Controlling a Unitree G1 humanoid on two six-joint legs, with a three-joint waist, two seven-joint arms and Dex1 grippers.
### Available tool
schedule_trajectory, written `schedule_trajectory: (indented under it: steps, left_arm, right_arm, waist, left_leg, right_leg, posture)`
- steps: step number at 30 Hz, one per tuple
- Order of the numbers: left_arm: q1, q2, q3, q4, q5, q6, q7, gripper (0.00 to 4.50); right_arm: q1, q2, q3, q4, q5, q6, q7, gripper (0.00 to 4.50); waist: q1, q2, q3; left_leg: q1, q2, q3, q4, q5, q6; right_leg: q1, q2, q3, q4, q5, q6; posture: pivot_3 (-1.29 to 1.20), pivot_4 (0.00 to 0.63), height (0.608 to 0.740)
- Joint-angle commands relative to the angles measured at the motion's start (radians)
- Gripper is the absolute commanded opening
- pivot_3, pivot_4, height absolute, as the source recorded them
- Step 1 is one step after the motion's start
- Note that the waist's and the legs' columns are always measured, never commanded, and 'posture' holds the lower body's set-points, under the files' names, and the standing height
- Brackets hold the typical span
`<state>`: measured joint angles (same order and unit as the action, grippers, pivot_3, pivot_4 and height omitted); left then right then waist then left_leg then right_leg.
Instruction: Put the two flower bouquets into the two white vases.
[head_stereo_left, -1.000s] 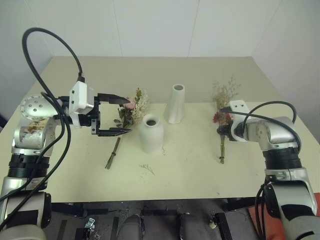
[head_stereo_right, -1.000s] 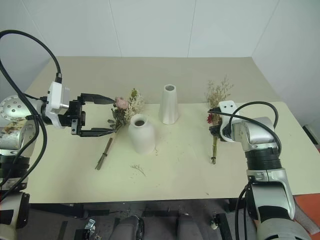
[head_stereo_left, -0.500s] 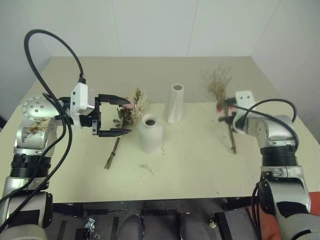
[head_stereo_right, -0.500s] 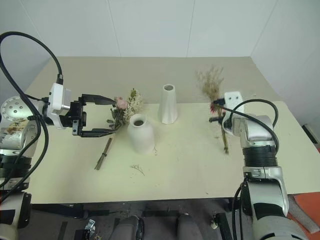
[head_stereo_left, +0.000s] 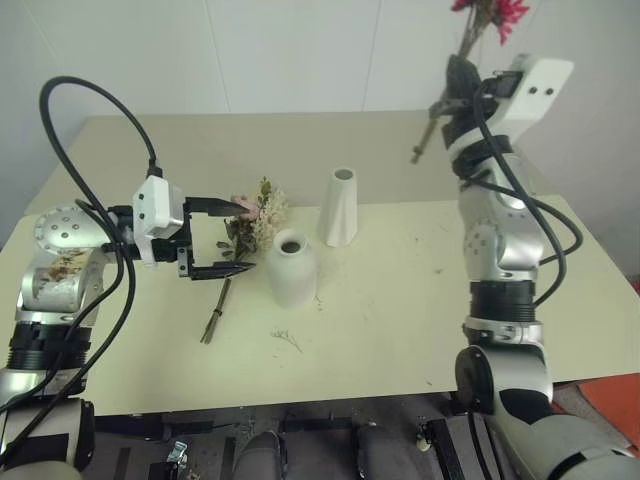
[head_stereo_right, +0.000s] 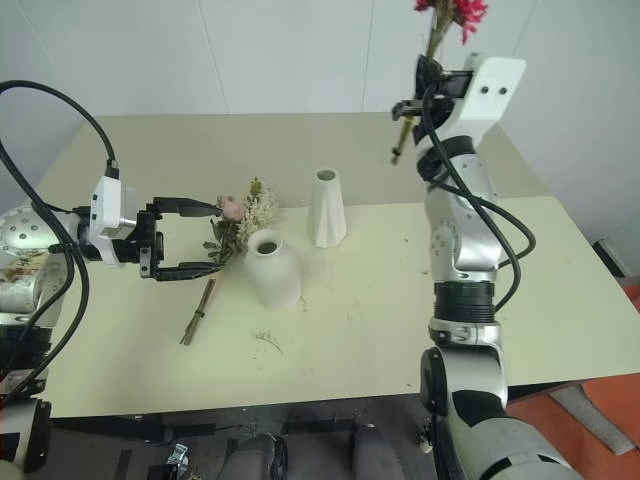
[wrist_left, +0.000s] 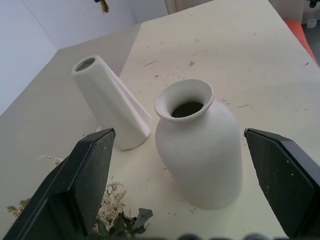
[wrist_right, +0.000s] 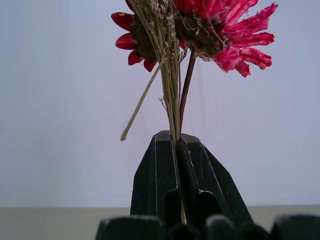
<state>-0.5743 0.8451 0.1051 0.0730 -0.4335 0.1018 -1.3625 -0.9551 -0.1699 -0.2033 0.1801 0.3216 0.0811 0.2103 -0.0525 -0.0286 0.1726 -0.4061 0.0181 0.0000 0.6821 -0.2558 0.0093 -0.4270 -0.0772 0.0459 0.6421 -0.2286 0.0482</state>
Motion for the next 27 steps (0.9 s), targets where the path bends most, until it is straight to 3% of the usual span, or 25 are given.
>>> schedule_trajectory:
  steps: [1, 12, 27]
  left_arm:
    - [0.03, 0.033, 0.055, -0.053, -0.02, 0.016, 0.027, 4.5]
    - [0.104, 0.056, 0.103, -0.112, -0.032, 0.057, 0.071, 4.5]
    - [0.088, 0.064, 0.092, -0.109, -0.037, 0.058, 0.079, 4.5]
  right_arm:
    - [-0.027, 0.034, 0.012, -0.021, 0.04, -0.048, 0.04, 0.04]
    - [-0.082, 0.134, 0.038, 0.09, 0.054, -0.108, 0.093, 0.04]
    - [-0.138, 0.125, 0.029, 0.44, -0.004, -0.343, 0.183, 0.04]
  waist:
    - [0.0, 0.0, 0.0]
    - [0.004, 0.001, 0.001]
    - [-0.015, 0.001, 0.001]
  left_leg:
    - [0.0, 0.0, 0.0, 0.0, 0.0, 0.0]
    - [0.001, 0.0, 0.0, -0.002, 0.001, -0.002]
    - [0.002, 0.0, 0.0, -0.003, 0.002, -0.003]
  right_leg:
    - [0.0, 0.0, 0.0, 0.0, 0.0, 0.0]
    - [0.0, 0.0, 0.0, 0.001, 0.0, 0.0]
    - [0.0, 0.0, 0.0, 0.001, 0.0, -0.001]
  posture:
    - [0.0, 0.15, 0.74]
    - [0.0, 0.15, 0.74]
    - [0.0, 0.15, 0.74]
